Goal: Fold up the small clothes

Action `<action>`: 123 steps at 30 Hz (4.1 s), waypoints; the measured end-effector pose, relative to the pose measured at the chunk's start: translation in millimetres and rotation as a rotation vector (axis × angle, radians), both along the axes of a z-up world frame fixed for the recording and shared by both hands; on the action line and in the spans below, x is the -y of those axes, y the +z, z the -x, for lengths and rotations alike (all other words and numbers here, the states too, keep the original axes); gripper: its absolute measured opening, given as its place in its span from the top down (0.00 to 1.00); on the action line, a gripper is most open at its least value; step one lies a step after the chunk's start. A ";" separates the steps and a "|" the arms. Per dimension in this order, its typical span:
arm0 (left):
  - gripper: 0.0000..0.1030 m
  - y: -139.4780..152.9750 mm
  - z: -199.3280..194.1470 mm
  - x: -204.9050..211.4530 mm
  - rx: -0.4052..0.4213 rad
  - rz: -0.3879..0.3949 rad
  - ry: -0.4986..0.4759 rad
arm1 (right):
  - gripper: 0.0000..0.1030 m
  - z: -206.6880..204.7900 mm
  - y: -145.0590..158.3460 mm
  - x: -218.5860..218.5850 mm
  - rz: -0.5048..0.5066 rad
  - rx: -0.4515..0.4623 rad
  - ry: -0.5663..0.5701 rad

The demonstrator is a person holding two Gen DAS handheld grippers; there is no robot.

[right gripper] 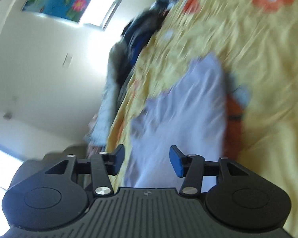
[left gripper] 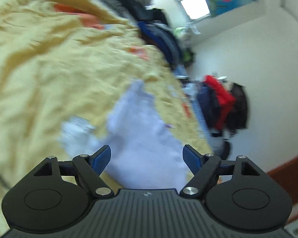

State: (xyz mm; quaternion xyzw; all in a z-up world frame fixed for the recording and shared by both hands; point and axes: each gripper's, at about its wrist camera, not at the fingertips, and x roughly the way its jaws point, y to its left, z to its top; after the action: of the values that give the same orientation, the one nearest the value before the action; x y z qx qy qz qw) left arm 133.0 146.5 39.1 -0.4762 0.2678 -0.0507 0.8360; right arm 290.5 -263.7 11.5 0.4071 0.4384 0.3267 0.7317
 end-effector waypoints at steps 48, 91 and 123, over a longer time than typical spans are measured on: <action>0.20 -48.8 -15.4 -4.4 -0.287 0.139 0.234 | 0.35 72.3 -33.2 -11.7 0.156 0.159 -0.022; 0.87 14.0 -45.6 213.0 -0.022 -0.575 -0.309 | 0.33 137.8 -49.4 94.0 0.107 0.201 -0.391; 0.81 -50.5 -43.8 33.1 -0.265 -0.035 0.376 | 0.26 138.9 -53.4 65.3 0.224 0.282 -0.252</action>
State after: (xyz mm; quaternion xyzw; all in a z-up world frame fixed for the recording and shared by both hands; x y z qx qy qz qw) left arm 176.8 113.3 -11.4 -0.5056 0.2827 0.1734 0.7964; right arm 151.6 -329.1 -42.0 0.3252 0.3109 0.2359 0.8614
